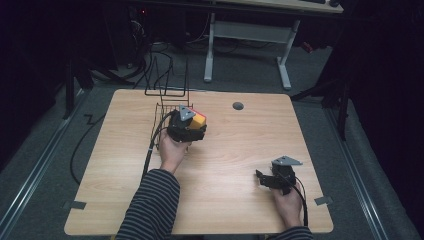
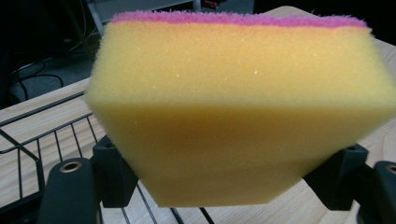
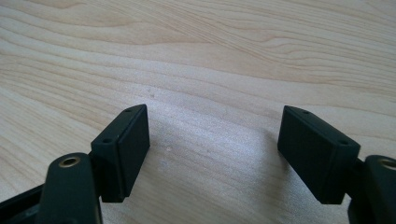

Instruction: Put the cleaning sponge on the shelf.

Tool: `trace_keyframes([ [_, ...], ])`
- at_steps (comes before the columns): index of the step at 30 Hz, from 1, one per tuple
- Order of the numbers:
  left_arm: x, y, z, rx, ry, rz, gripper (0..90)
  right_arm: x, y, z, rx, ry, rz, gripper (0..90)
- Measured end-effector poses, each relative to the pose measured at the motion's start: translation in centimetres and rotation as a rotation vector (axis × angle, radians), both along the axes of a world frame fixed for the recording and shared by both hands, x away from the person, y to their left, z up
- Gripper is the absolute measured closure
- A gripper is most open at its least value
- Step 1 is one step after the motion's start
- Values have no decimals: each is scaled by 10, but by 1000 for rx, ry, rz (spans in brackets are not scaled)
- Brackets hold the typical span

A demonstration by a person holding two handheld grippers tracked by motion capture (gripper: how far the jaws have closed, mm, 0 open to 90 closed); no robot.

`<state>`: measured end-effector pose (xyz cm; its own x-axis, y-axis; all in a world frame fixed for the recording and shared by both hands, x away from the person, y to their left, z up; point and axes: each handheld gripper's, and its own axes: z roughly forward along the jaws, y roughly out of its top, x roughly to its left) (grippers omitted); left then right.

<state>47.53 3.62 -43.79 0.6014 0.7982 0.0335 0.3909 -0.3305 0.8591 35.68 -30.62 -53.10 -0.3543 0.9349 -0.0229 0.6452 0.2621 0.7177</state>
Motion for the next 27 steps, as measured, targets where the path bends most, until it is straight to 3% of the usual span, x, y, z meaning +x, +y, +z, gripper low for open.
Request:
trace_keyframes([
  [15,4,20,2,13,-9,39,243,0,0,0,0,0,0,253],
  [27,10,38,0,9,3,106,242,0,0,0,1,1,-1,253],
])
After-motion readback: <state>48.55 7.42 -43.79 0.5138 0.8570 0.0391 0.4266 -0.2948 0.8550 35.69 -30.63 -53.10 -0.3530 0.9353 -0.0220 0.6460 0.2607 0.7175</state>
